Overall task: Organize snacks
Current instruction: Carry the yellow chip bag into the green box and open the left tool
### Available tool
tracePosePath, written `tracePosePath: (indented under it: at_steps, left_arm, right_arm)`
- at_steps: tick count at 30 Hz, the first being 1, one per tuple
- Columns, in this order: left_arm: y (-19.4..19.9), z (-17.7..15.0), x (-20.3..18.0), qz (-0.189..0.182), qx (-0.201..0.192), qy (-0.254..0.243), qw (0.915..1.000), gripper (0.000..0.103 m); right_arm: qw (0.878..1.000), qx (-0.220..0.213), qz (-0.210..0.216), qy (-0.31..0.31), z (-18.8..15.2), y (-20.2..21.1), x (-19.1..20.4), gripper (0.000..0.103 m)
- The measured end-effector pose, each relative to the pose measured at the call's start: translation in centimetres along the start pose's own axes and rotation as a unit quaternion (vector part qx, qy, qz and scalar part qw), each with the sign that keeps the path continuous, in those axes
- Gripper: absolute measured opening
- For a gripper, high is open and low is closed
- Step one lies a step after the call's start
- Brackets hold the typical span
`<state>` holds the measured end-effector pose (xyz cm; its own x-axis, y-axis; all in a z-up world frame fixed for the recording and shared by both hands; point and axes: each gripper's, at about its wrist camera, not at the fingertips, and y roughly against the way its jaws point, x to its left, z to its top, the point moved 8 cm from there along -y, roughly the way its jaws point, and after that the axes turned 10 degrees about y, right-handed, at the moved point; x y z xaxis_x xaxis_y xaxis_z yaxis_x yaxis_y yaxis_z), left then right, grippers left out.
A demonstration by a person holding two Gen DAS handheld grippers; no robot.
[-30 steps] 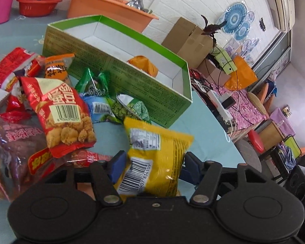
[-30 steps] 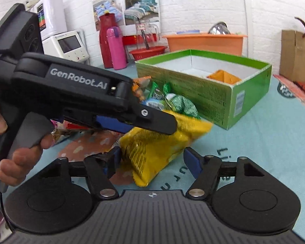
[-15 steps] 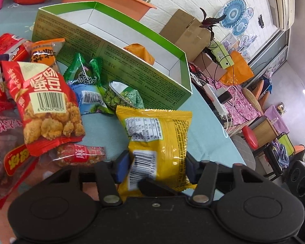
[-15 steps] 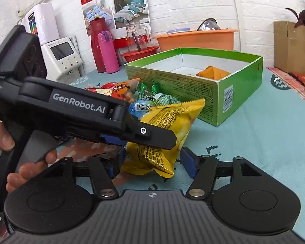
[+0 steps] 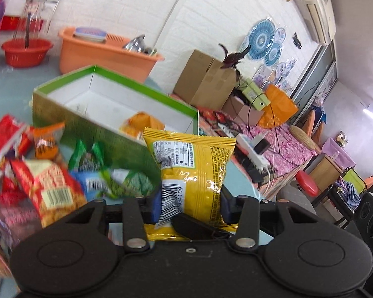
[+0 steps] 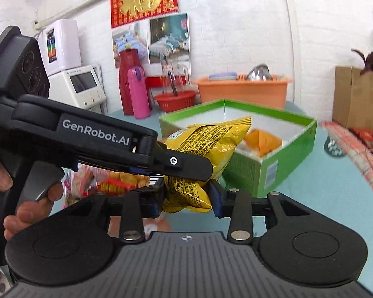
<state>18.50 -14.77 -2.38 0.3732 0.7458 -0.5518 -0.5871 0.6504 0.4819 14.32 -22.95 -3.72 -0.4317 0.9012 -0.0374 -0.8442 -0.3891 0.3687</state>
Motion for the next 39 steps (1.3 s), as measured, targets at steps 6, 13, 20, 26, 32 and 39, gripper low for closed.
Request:
tracePosePath:
  at_steps: [6,13,20,26,32,39]
  left_arm:
    - [-0.9,3.4,-1.5,-0.011,-0.027,-0.021,0.9993,0.053]
    - [-4.8,6.1,-1.7,-0.026,-0.018,-0.020,0.9993,0.052]
    - [-9.0,7.8,-1.1,-0.032,-0.001,-0.029,0.9991,0.053]
    - [-11.9,8.5,0.4,-0.025,0.011,-0.030,0.9992,0.054]
    - [-13.1,8.6,2.4,0.012,-0.019,-0.041,0.9989,0.103]
    - [-11.3,8.7,3.9,0.031,-0.026,-0.016,0.9990,0.103]
  right_arm:
    - [0.999,-0.041,-0.018,0.012,3.0,-0.6,-1.7,0.065]
    - [0.997,-0.054,-0.046,0.005,4.4,-2.6,-4.8,0.065]
    - [0.996,-0.053,-0.066,-0.001,3.9,-5.0,-8.0,0.065]
    - [0.997,-0.045,-0.066,-0.014,3.3,-7.1,-9.9,0.065]
    - [0.995,-0.037,-0.086,0.028,2.3,-9.3,-10.2,0.101]
    - [0.992,-0.039,-0.110,0.054,1.7,-9.1,-9.8,0.103]
